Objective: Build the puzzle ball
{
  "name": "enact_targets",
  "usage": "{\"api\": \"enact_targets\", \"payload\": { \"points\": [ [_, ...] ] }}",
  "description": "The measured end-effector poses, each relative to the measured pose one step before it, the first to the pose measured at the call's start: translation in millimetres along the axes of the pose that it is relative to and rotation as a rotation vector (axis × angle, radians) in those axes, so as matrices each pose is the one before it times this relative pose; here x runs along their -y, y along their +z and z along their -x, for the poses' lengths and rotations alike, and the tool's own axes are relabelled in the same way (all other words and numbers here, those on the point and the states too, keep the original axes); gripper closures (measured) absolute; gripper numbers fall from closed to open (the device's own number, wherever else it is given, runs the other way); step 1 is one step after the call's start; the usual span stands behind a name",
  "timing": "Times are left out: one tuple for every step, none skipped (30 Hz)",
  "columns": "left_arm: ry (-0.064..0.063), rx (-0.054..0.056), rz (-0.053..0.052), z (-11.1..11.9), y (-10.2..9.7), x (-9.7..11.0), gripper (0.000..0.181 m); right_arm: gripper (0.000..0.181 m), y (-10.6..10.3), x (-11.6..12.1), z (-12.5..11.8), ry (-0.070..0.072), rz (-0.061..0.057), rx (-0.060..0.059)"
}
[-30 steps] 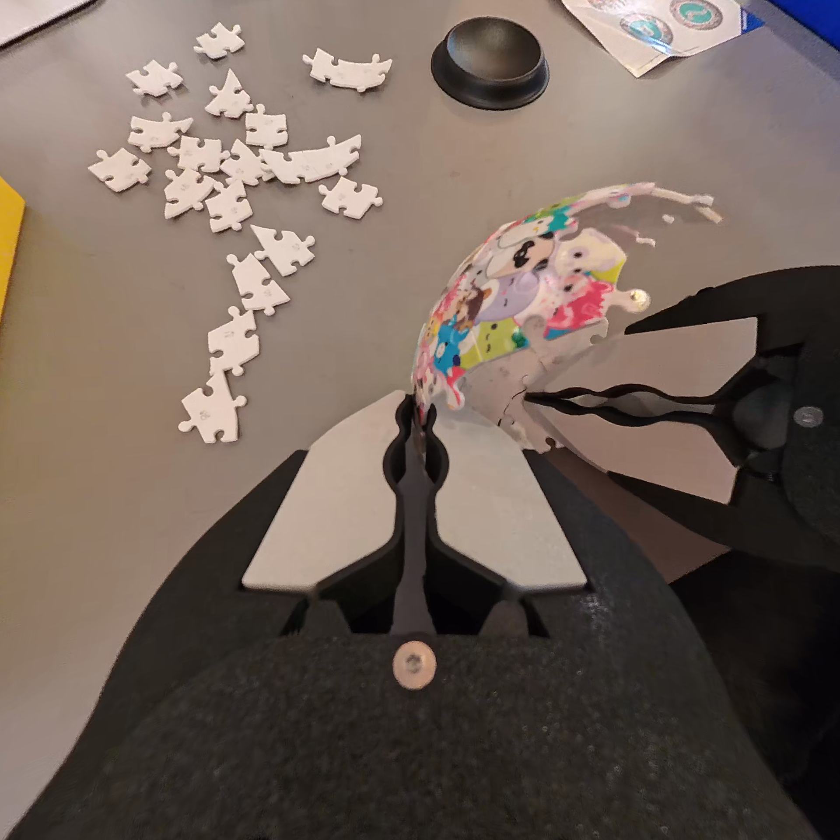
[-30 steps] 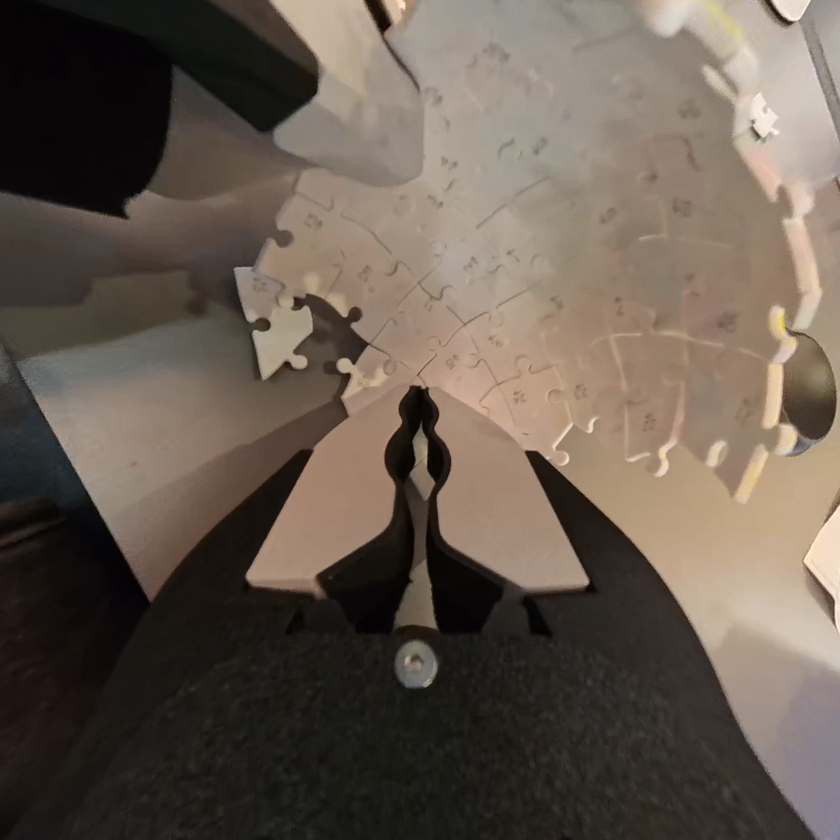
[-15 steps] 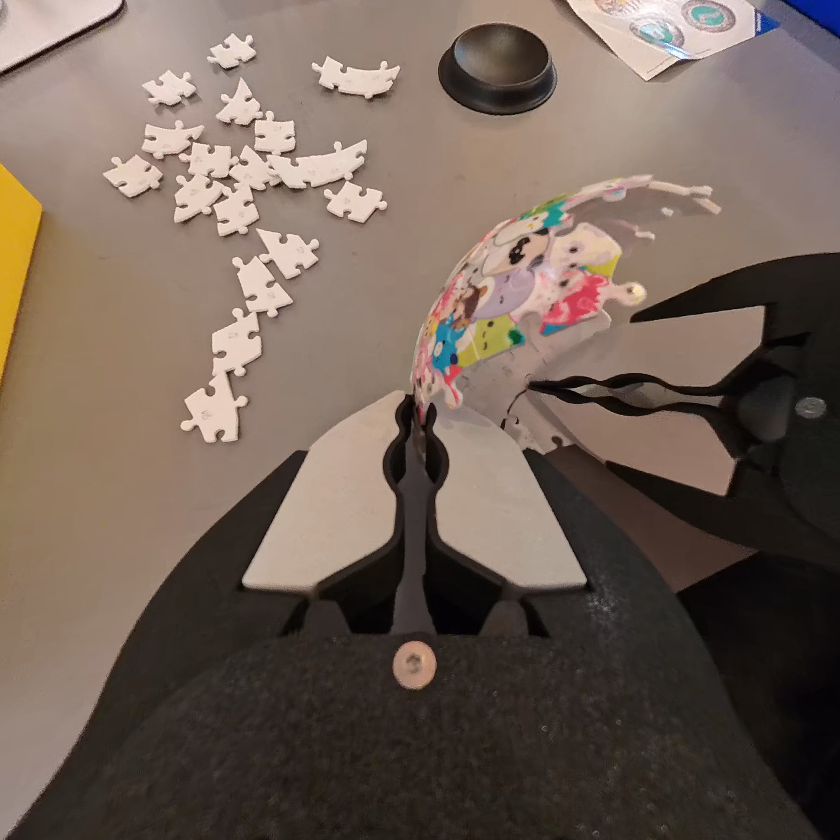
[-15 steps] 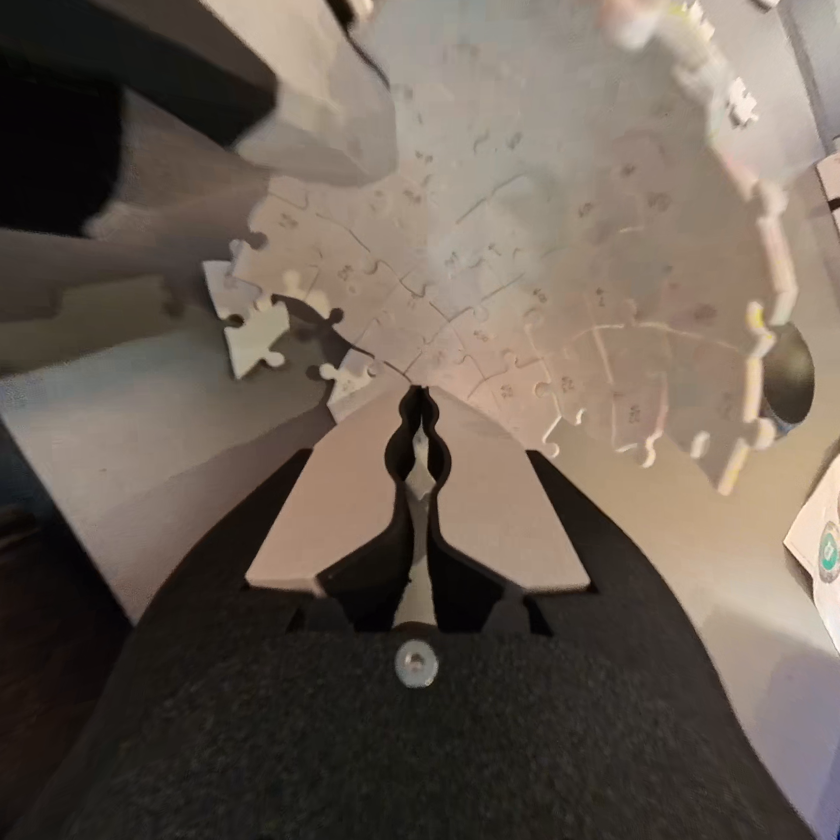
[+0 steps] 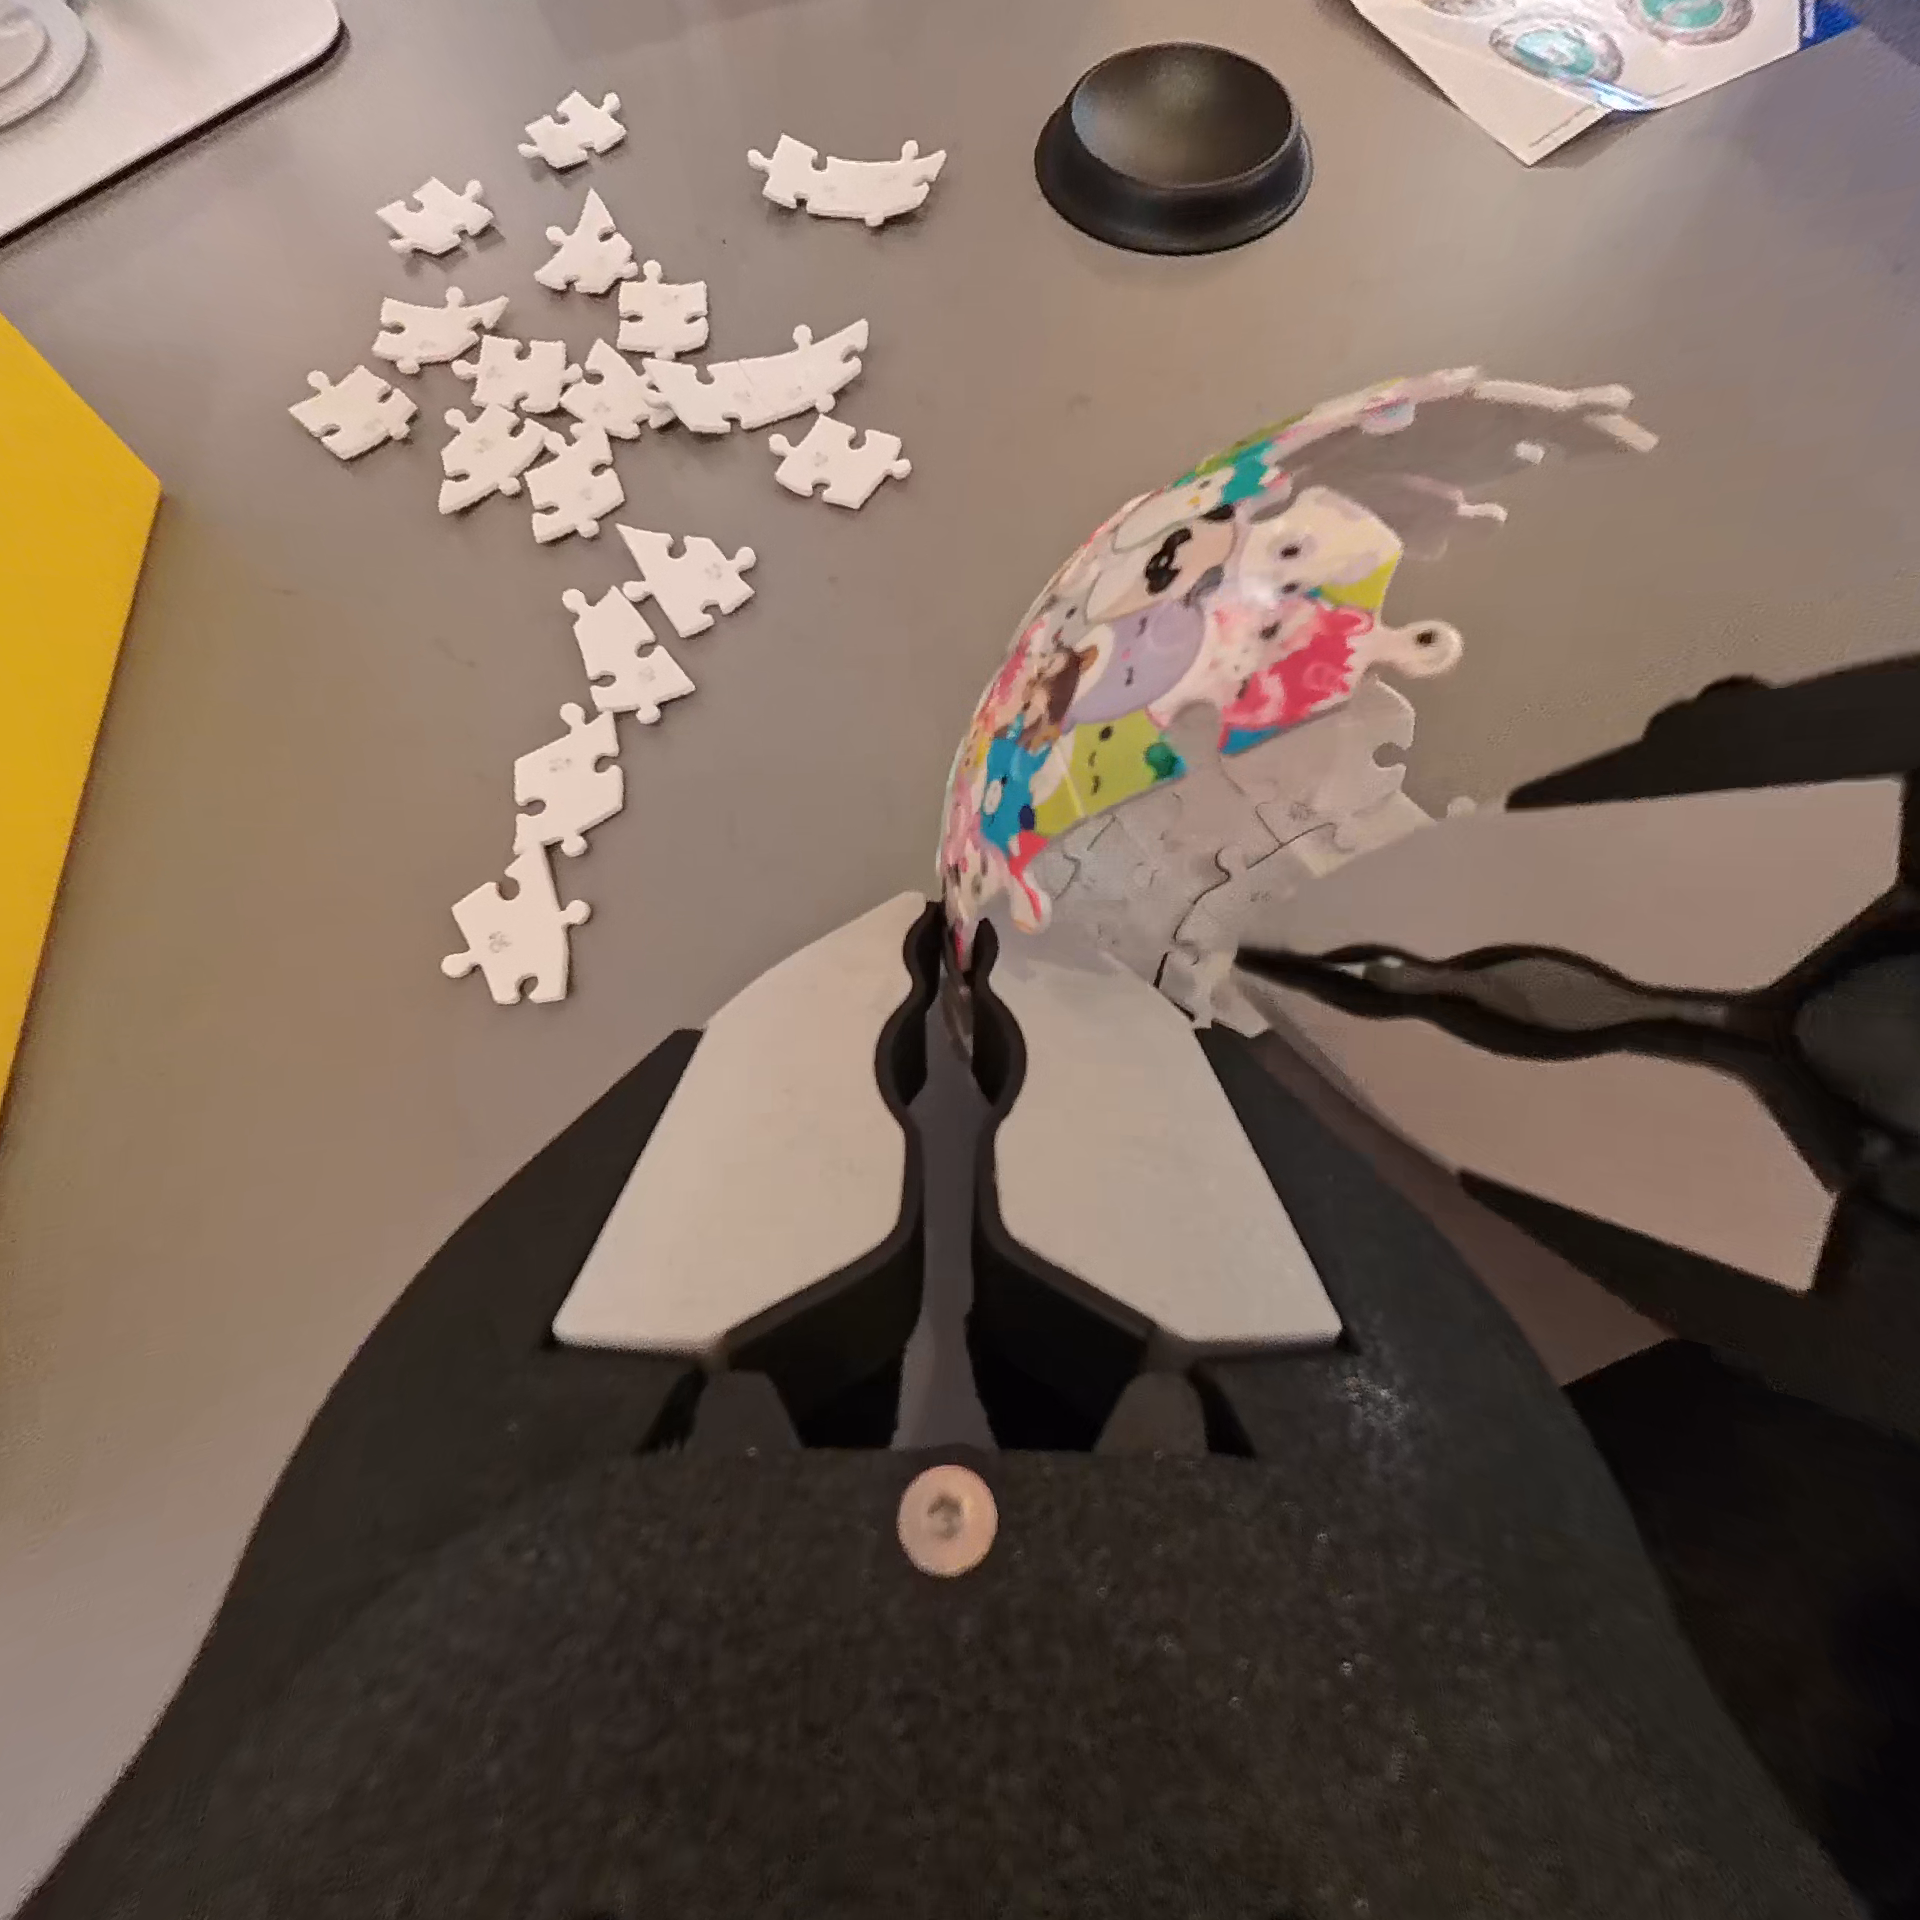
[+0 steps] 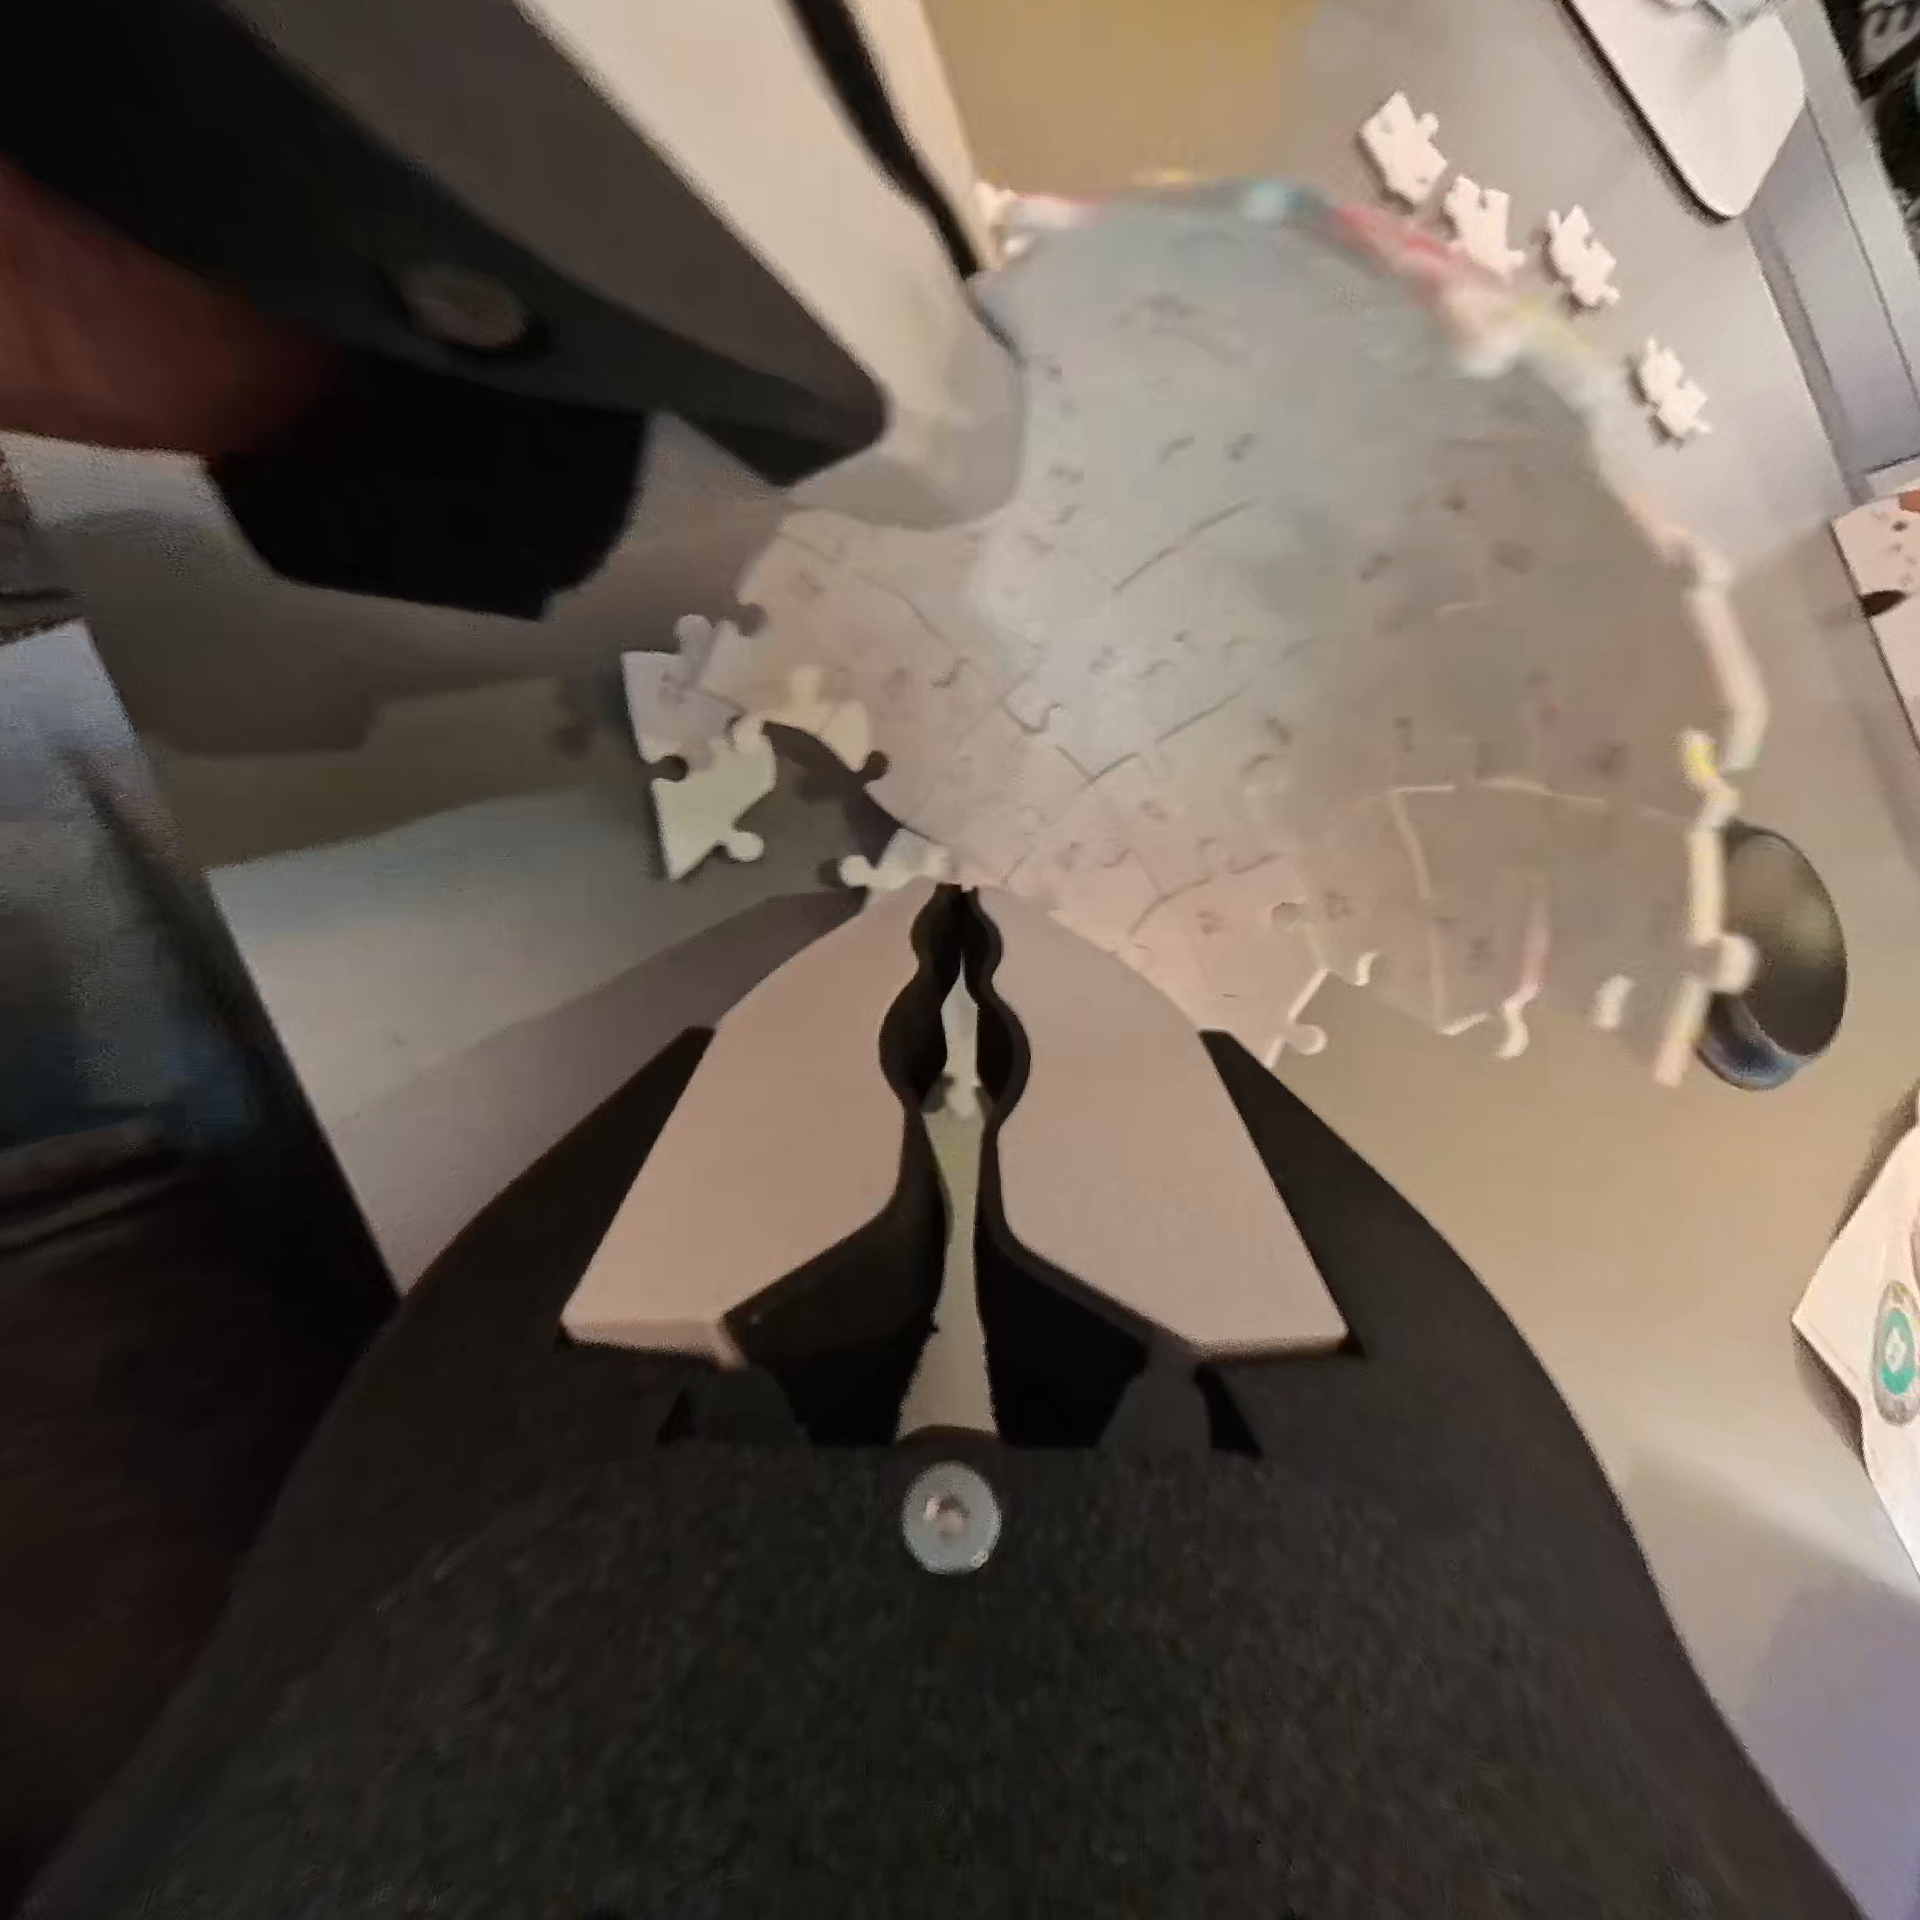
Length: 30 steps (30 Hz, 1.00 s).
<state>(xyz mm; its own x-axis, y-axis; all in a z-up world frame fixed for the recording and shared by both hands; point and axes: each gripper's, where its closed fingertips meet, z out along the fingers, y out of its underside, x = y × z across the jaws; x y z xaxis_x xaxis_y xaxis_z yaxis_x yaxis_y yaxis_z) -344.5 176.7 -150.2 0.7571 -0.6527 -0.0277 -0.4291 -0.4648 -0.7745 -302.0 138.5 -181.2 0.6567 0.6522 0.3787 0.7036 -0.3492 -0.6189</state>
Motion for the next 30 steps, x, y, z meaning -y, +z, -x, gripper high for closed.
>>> {"api": "enact_targets", "payload": {
  "points": [
    [0.0,-0.0035,-0.0004,-0.31,0.09,0.22,0.179,0.181,1.79,-0.96,3.74,-0.0126,0.0073,0.0032],
    [0.0002,-0.0004,0.0005,-0.19,0.06,0.02,0.179,0.181,2.33,-0.34,0.92,-0.0102,-0.0004,-0.0083],
    [0.0009,0.001,0.0009,-0.02,-0.03,-0.08,0.179,0.181,2.22,-0.61,-1.07,-0.0025,0.0013,-0.0094],
    [0.0025,-0.0004,-0.0012,-0.35,-0.31,0.24,0.179,0.181,2.16,-1.58,-1.05,0.011,0.0085,0.001],
    [0.0029,-0.0003,-0.0004,-0.24,-0.18,0.03,0.179,0.181,1.63,-1.33,-1.21,0.0156,0.0031,0.0044],
    [0.0026,0.0017,0.0013,-0.15,-0.13,-0.17,0.178,0.181,1.05,-0.84,-1.4,0.0113,-0.0026,0.0015],
    [0.0042,0.0009,-0.0016,-0.14,-0.04,0.11,0.179,0.181,0.65,-0.23,-0.69,0.0099,-0.004,0.004],
    [0.0063,-0.0017,-0.0045,-0.38,-0.14,0.76,0.179,0.181,0.57,-0.06,0.25,0.0071,-0.0001,0.0094],
    [0.0055,-0.0009,-0.0022,-0.43,-0.08,0.52,0.179,0.181,0.0,-0.27,0.05,0.0093,0.0076,0.0116],
    [0.0035,-0.0007,-0.003,-0.39,-0.02,0.62,0.179,0.181,0.14,-0.07,0.19,0.0177,0.0075,0.0131],
    [0.0053,-0.0021,-0.0051,-0.69,-0.29,0.96,0.179,0.181,0.2,-0.15,0.06,0.0187,0.0068,0.0133],
    [0.0071,0.0023,-0.0023,-0.23,-0.15,0.5,0.179,0.181,0.12,0.02,0.04,0.0185,0.0055,0.0146],
    [0.0061,0.0049,-0.0012,0.23,0.02,0.17,0.179,0.181,0.38,0.2,-0.48,0.014,0.001,0.0119],
    [0.0031,0.0039,0.0003,0.23,0.0,0.02,0.179,0.181,0.3,0.2,-0.45,0.009,0.0002,0.0094],
    [0.0003,0.0018,0.0013,0.11,-0.04,-0.24,0.179,0.181,0.0,0.04,-0.26,0.0029,-0.0023,0.0071],
    [-0.0012,0.0015,0.0028,0.01,0.14,-0.47,0.179,0.181,-0.29,-0.19,-0.23,-0.0047,-0.004,0.0016],
    [0.0003,0.0006,0.0023,-0.22,0.28,-0.43,0.179,0.181,-1.4,-0.73,-0.19,-0.0223,-0.0031,-0.0069],
    [0.0031,0.0008,0.0007,-0.11,-0.02,-0.15,0.179,0.181,-3.92,-0.25,-3.53,-0.0224,-0.0133,-0.0324],
    [0.0032,0.0019,0.0002,-0.02,0.0,0.03,0.179,0.181,-5.88,1.53,-1.56,-0.0089,-0.0265,-0.012],
    [0.0017,0.0027,0.0021,0.31,0.07,-0.33,0.179,0.181,-6.14,0.84,-0.53,0.0035,-0.0171,0.0016],
    [0.0003,-0.0002,0.0003,0.0,-0.02,-0.04,0.179,0.181,-4.88,-1.47,-0.81,0.004,-0.0016,-0.0012],
    [-0.0022,-0.0013,-0.0002,-0.02,-0.14,0.0,0.179,0.181,-1.87,-3.97,-0.12,-0.0024,0.0177,0.0008],
    [-0.0008,-0.0014,0.0,-0.09,0.0,0.24,0.179,0.181,0.12,-4.33,-0.69,-0.0071,0.0229,-0.0054],
    [0.0022,-0.0011,-0.0002,-0.25,-0.09,0.36,0.179,0.181,0.71,-1.16,-1.48,-0.0096,0.0001,-0.0146],
    [0.0029,-0.0006,-0.0006,-0.41,-0.26,0.41,0.179,0.181,1.39,0.19,-1.1,-0.0079,-0.0051,-0.0124],
    [0.004,-0.0013,-0.0004,-0.82,-0.37,0.48,0.179,0.181,2.76,-1.36,0.52,-0.0035,0.0113,-0.0004],
    [0.0066,-0.0021,0.0003,-1.31,-0.35,0.5,0.179,0.181,3.23,-1.77,1.38,-0.0013,0.014,0.0038],
    [0.0091,0.0001,-0.0012,-1.32,-0.4,0.76,0.179,0.181,2.85,-0.86,1.77,-0.0049,0.0043,0.0038],
    [0.0125,0.0041,-0.0018,-1.04,-0.47,1.1,0.179,0.181,1.55,-0.14,0.24,-0.0082,-0.0015,-0.0081],
    [0.0152,0.0052,-0.0016,-0.97,-0.58,1.2,0.179,0.181,0.57,-0.29,-0.7,-0.0098,0.0032,-0.0105]
  ]
}}
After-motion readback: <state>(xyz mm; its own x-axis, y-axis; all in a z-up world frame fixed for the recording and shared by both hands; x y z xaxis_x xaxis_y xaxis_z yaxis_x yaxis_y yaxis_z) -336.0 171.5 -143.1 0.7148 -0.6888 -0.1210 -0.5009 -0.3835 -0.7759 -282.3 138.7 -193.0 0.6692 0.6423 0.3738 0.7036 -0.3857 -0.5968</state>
